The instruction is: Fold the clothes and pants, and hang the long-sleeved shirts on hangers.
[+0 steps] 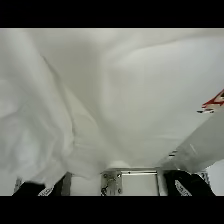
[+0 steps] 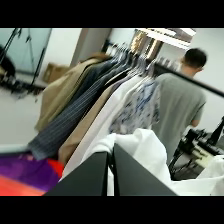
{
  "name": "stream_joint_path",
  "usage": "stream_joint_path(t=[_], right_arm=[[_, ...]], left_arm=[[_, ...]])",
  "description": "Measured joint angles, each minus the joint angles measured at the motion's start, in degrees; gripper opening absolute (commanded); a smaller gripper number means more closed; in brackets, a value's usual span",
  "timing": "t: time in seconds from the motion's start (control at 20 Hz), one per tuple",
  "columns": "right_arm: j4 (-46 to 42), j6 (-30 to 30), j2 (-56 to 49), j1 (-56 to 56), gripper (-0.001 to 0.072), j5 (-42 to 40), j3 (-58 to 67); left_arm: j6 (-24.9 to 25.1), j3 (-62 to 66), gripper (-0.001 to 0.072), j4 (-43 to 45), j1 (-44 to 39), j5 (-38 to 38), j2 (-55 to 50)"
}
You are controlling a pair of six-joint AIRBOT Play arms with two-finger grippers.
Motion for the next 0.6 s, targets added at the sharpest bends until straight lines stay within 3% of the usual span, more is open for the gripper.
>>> stream_joint_path(t=[0.25, 0.45, 0.6], right_arm=[[-4.74, -6.34, -15.1, 0.0, 0.0019, 10.82, -3.67], [-7.5, -12.07, -22.47, 0.0, 0.0019, 10.49, -11.98], [-9.18, -13.99, -21.77, 0.0, 0.0019, 9.68, -24.44]], left_arm=[[-2.49, -11.63, 0.0015, 3.26, 4.35, -10.23, -10.12], [-0.48, -24.09, 0.0015, 3.63, 8.28, -16.0, -14.1], [2.58, -38.97, 0.0014, 3.69, 8.28, -17.57, -10.67]])
